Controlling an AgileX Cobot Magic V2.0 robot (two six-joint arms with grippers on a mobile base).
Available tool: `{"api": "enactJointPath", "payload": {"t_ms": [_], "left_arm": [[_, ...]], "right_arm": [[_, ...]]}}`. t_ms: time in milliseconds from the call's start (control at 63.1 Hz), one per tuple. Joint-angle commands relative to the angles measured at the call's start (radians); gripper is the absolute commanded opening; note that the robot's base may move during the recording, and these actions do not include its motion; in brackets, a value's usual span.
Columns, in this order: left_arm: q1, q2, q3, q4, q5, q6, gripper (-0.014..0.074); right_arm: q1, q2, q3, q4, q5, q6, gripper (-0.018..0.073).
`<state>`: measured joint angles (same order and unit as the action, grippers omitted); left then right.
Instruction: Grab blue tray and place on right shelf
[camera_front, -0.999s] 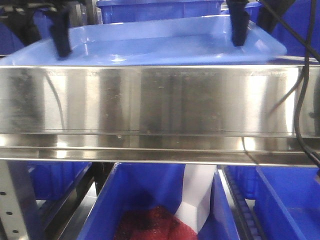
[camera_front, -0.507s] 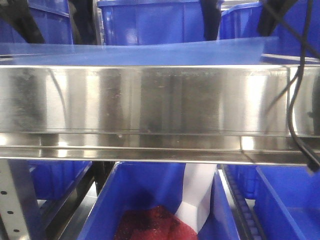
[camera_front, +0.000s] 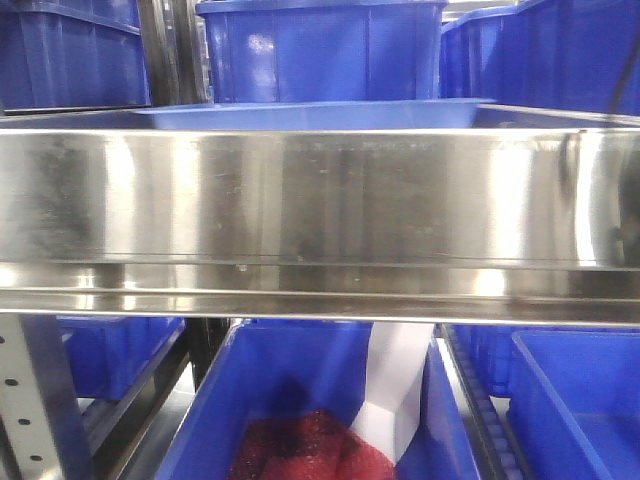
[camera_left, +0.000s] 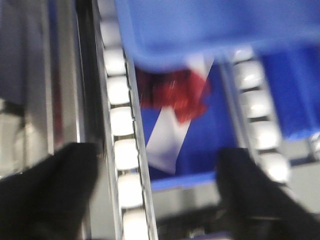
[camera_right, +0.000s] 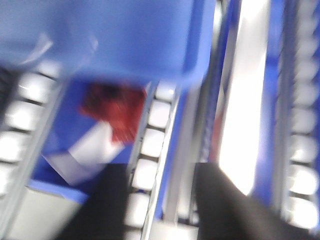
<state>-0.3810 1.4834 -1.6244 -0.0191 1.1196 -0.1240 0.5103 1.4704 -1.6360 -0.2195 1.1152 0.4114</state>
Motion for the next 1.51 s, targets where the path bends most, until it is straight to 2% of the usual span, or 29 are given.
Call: {"api": "enactJointPath", "payload": {"t_ms": [0, 48, 206, 333, 460, 666, 793, 888, 1490], "left_arm": [[-0.007, -0.157, 0.075, -0.013, -0.111, 0.006, 0.0186], [-0.007, -0.237, 0.156, -0.012, -0.160, 0.006, 0.0114], [-0.007, -0.481, 0.412, -0.012, -0.326, 0.006, -0.0054], [-0.007, -0.682, 0.630, -0.009, -0.470, 0.006, -0.0048], [-0.007, -0.884, 0.849, -0.009, -0.606, 0.006, -0.0048], [-0.007, -1.106, 1.062, -0.001, -0.709, 0.006, -0.0048], [-0.007, -1.183, 1.130, -0.001, -0.767, 0.006, -0.0048], [-0.007, -1.199, 1.137, -0.001, -0.765, 0.006, -0.0048], [-0.007, -1.197, 1.141, -0.006, -0.759, 0.006, -0.0048]], "right_arm": [[0.011, -0.135, 0.042, -0.036, -0.093, -0.013, 0.0103], [0.011, -0.196, 0.100, -0.036, -0.123, -0.013, 0.0046], [0.011, -0.384, 0.308, -0.036, -0.235, -0.039, 0.0051], [0.011, -0.540, 0.528, -0.036, -0.385, -0.099, 0.0051], [0.011, -0.694, 0.757, -0.037, -0.574, -0.102, 0.0051], [0.011, -0.943, 1.084, -0.122, -0.879, -0.103, 0.0051], [0.011, -1.063, 1.221, -0.151, -1.009, -0.103, 0.0051], [0.011, -1.100, 1.266, -0.151, -1.040, -0.103, 0.0051], [0.011, -1.104, 1.273, -0.151, -1.040, -0.103, 0.0051]]}}
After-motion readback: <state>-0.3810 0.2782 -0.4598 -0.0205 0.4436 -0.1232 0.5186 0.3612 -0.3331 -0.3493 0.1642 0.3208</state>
